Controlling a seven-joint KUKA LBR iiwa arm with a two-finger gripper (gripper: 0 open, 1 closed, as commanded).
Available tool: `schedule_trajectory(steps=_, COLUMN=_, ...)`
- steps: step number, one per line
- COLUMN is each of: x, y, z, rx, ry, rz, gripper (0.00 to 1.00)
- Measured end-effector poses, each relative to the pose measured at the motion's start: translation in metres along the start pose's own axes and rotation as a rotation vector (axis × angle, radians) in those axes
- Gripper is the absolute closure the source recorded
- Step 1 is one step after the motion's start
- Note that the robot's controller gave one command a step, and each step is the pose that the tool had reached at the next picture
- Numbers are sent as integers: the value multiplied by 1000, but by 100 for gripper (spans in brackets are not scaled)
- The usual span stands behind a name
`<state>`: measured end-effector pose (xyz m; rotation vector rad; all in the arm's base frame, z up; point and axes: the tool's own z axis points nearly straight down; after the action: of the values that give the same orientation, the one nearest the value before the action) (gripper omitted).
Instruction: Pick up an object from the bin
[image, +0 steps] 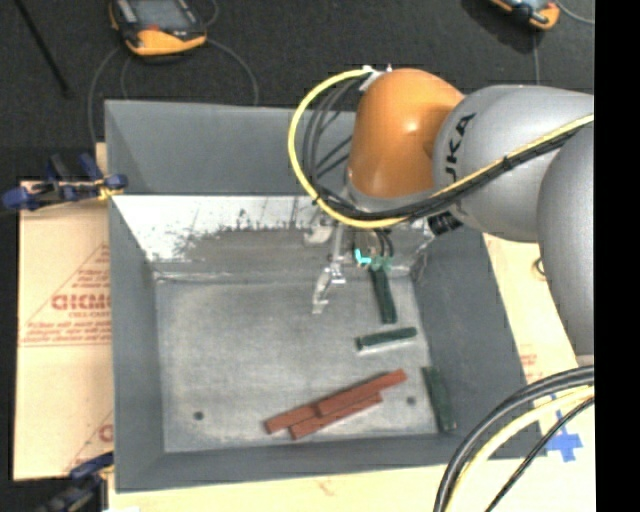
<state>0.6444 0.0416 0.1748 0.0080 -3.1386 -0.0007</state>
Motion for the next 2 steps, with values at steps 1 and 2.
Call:
schedule_trajectory(steps=1, x=-2, y=0, z=-4, rx=0, ry=-7, rz=0, gripper=0)
schedule_trajectory(steps=2, x=28, y=-18, z=17, rx=0, ry=-15, rz=-79, gripper=0)
